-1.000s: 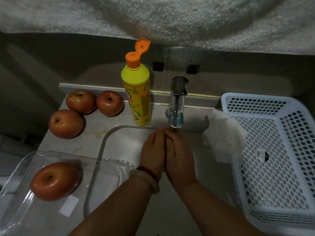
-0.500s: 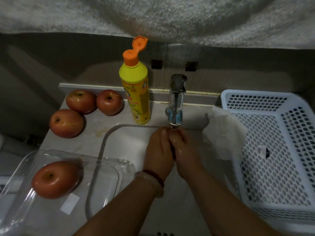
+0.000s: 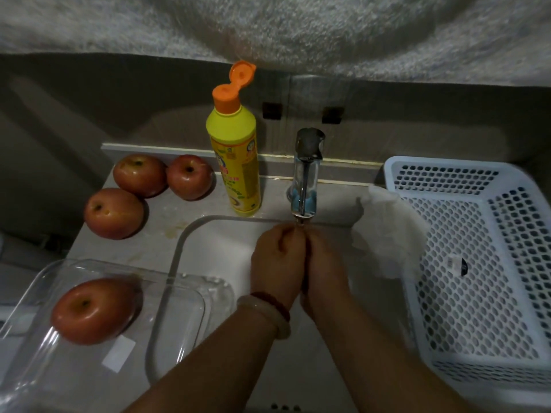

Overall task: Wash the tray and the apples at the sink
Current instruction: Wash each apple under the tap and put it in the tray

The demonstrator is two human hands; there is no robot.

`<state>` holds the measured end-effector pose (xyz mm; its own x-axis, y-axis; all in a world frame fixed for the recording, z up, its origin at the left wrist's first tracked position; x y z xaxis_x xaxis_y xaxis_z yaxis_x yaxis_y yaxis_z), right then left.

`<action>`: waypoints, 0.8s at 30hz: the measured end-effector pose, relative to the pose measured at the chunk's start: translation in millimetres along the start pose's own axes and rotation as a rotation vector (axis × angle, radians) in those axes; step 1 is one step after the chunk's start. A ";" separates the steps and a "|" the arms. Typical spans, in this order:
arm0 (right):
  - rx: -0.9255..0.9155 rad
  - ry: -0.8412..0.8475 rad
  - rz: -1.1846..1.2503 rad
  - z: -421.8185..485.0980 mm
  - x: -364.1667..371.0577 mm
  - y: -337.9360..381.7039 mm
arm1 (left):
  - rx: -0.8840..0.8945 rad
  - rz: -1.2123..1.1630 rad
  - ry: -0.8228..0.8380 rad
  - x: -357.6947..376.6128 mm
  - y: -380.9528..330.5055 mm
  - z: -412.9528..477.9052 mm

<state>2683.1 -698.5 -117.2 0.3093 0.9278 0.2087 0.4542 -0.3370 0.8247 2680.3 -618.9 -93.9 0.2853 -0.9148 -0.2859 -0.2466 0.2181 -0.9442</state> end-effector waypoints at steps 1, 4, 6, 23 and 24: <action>0.186 0.071 0.154 -1.2 2.4 1.2 | 0.117 0.072 -0.003 -1.6 -1.2 -3.7; 0.446 0.216 0.374 -6.5 5.5 9.4 | 0.468 0.212 0.025 -1.9 -1.6 -7.0; 0.460 0.224 0.441 -4.4 8.8 10.5 | 0.574 0.277 0.037 1.1 -2.1 -6.9; -0.143 -0.012 -0.042 -11.6 -2.5 -0.6 | -0.041 -0.124 0.052 -2.2 -0.2 4.6; 0.083 0.041 0.149 -8.7 -1.9 -3.4 | 0.005 -0.081 0.042 -2.0 -0.4 1.7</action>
<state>2673.7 -697.7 -115.8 0.3451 0.8715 0.3483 0.4738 -0.4821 0.7370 2681.4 -616.6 -93.2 0.2653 -0.9428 -0.2017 -0.2198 0.1446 -0.9648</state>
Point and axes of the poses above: each hand's wrist, its own z-axis towards the middle knuckle, its own x-axis out of the palm, y = z × x, the point moved 4 cm from there along z, towards the middle knuckle, and after that the axes turned 1 degree about -y, right-handed, at the moved point
